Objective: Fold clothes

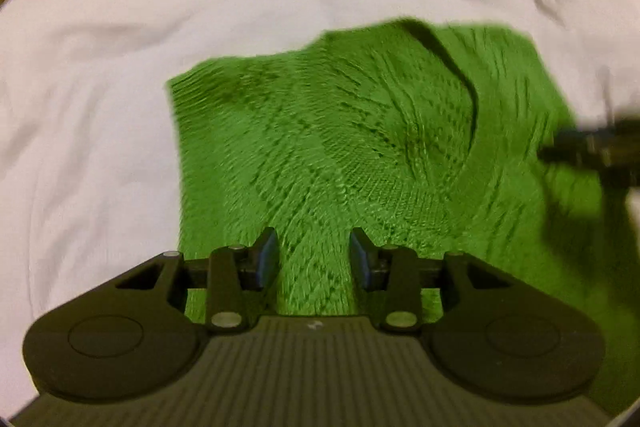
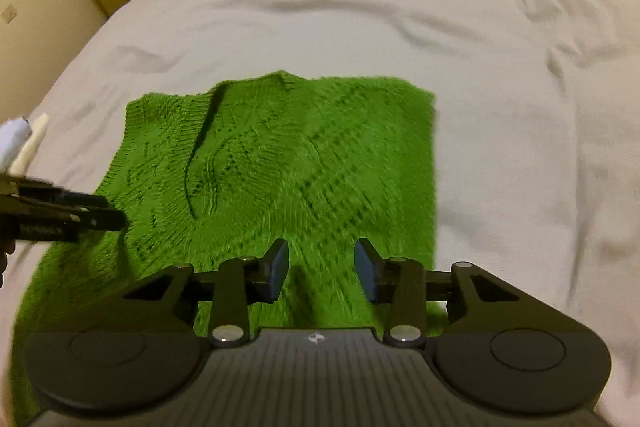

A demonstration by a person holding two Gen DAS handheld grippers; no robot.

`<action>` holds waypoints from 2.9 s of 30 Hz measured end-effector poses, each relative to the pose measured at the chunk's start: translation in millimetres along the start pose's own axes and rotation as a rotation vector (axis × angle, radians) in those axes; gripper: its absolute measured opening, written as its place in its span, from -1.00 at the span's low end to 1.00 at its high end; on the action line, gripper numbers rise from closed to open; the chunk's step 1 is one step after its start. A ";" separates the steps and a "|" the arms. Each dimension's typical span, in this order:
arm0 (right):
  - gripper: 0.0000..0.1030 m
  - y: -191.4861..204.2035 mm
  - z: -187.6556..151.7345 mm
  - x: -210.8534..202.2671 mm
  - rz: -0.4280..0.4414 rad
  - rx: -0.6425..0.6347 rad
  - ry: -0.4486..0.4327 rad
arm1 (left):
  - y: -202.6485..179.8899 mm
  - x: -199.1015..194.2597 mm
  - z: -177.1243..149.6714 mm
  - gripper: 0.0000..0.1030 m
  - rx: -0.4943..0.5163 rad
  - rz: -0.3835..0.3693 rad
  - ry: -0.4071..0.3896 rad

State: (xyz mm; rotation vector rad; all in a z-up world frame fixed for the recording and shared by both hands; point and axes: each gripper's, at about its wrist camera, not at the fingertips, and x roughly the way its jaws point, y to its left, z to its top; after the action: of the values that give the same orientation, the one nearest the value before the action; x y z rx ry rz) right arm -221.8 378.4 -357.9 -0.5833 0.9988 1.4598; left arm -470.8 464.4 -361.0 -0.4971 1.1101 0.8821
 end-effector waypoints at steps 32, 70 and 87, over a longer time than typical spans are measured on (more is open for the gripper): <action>0.13 59.2 -215.5 -138.9 -0.109 -0.081 0.318 | -23.3 -139.3 -248.8 -0.58 -0.206 0.089 0.244; 0.74 210.0 -228.6 -280.8 -0.309 0.324 -0.012 | -15.6 -306.3 -243.3 0.03 -0.141 0.063 0.056; 0.76 197.7 -221.4 -326.9 -0.190 0.148 0.037 | -69.8 -348.7 -246.1 0.15 -0.231 0.106 -0.003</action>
State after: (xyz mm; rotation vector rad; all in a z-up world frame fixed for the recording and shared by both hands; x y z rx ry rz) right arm -404.0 33.9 -150.5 -0.5828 1.0416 1.2007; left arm -610.2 118.5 -141.9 -0.6308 1.0448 1.1111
